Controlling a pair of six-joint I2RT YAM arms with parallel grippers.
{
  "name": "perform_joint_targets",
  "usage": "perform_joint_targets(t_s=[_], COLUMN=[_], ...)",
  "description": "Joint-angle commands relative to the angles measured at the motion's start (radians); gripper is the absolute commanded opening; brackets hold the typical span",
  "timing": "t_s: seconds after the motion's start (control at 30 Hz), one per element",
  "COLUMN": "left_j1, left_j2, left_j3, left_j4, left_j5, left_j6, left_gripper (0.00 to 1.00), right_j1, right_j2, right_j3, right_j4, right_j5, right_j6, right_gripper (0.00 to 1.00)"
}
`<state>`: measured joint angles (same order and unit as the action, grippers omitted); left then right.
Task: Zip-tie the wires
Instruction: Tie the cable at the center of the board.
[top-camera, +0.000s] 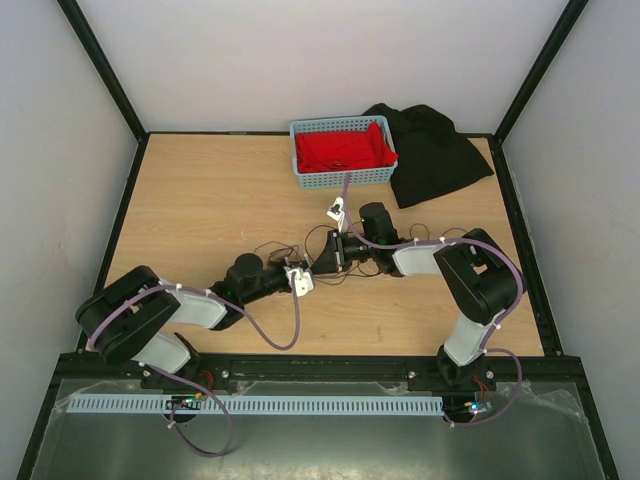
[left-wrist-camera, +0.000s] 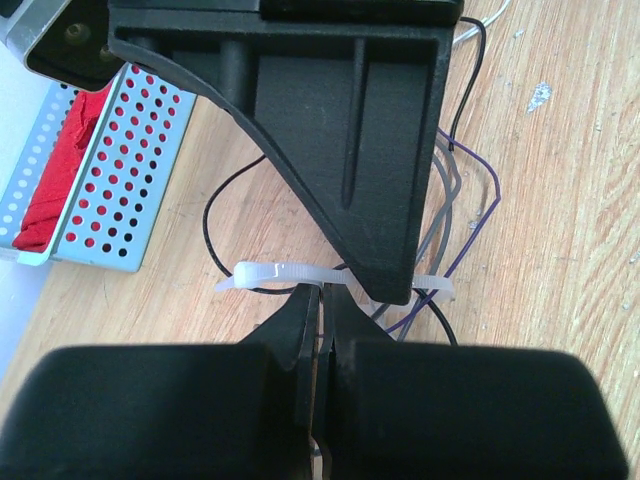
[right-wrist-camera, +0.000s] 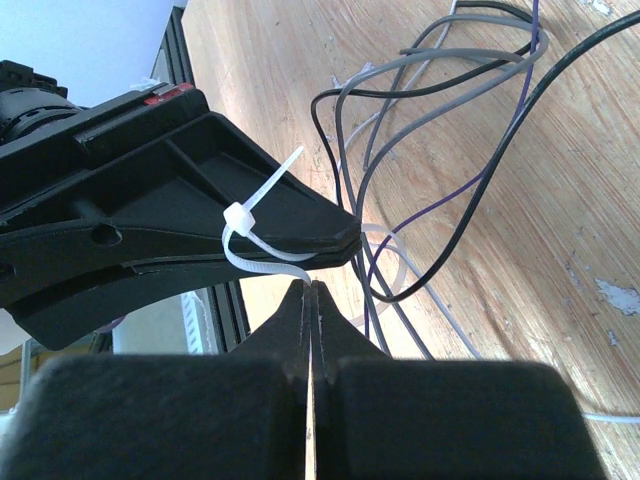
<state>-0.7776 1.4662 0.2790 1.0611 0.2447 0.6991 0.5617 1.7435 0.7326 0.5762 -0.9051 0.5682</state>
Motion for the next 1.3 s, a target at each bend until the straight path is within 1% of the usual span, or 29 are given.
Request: perform_joint_targets(t_s=[0.0,0.33,0.47,0.6,1.27], left_j1=[-0.019,-0.022,-0.020,-0.013,-0.010], left_j2=[0.015,0.033,0.038,0.028,0.064], left_j3=[-0.011,-0.004,-0.003,0.001,0.038], left_j4=[0.010,0.010,0.011,0.013,0.014], left_j5=[0.018,-0.006,-0.040,-0.034,-0.061], left_j6=[0.014,0.008,-0.007,-0.024,0.042], left_gripper=[0.00,0.00,0.00,0.00,0.00], right_j1=[-0.009,-0.010,-0.010,-0.009,-0.009], right_j2=[-0.004,-0.014,-0.021,-0.027,-0.055], right_j3=[0.039,0.037,0.033,0.021,-0.005], right_j4=[0.011,-0.007,-0.020,-0.045,-0.050], right_j5=[-0.001,-0.017,-0.028,-0.029,-0.084], right_j6=[-0.003,-0.008,-0.016,-0.032,-0.012], right_gripper=[0.00,0.00,0.00,0.00,0.00])
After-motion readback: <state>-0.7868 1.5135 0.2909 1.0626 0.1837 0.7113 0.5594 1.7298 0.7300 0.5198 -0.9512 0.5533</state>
